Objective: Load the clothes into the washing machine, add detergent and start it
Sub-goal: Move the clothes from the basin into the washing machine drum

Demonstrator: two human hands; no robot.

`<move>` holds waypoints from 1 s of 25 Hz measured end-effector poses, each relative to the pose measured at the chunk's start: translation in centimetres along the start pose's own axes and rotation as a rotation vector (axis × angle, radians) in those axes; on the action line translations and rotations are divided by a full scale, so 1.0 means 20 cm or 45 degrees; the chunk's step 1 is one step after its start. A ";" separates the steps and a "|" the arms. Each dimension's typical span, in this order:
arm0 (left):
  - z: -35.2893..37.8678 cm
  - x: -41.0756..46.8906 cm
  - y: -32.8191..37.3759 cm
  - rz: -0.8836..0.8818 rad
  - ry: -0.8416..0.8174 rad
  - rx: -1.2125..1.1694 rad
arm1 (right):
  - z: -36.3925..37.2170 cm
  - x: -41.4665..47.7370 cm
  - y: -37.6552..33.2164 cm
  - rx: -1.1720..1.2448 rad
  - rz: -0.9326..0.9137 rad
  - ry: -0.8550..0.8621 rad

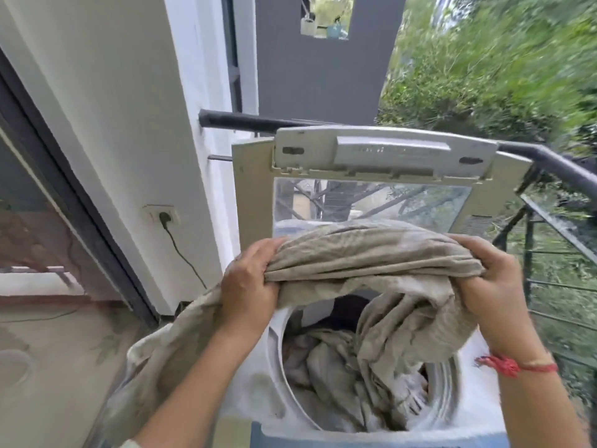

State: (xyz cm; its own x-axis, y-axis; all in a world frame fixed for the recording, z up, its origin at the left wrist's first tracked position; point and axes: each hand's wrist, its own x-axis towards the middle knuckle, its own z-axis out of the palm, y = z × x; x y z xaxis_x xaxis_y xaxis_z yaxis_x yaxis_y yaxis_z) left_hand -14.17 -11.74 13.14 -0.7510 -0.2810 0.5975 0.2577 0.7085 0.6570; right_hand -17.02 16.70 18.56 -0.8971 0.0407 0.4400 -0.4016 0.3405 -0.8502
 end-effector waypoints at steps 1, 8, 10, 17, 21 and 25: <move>0.06 0.00 -0.01 0.011 -0.121 0.114 | 0.01 -0.03 0.09 -0.125 0.036 0.063; 0.11 -0.17 -0.36 -0.214 -1.184 0.225 | 0.41 -0.30 0.64 -1.296 0.637 -1.468; -0.08 -0.22 -0.57 -0.315 -0.657 0.129 | 0.62 -0.25 0.51 -1.105 0.449 -1.174; -0.45 -0.69 -1.42 -0.922 -1.143 0.498 | 1.70 -0.36 0.05 -1.153 -0.270 -1.709; -0.42 -0.78 -1.56 -1.007 -1.362 0.443 | 2.03 -0.40 0.17 -1.959 -0.379 -1.850; -0.31 -0.80 -1.60 -1.064 -1.467 0.368 | 2.01 -0.40 0.16 -1.792 -0.508 -1.629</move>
State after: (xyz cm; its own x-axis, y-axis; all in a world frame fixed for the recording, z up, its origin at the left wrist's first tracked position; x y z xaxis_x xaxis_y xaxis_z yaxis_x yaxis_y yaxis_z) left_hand -6.74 -33.89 -14.61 -0.7157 -0.1018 -0.6909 -0.5157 0.7443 0.4245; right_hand -18.54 -20.24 0.73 -0.6499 -0.5960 -0.4716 -0.7559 0.5718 0.3189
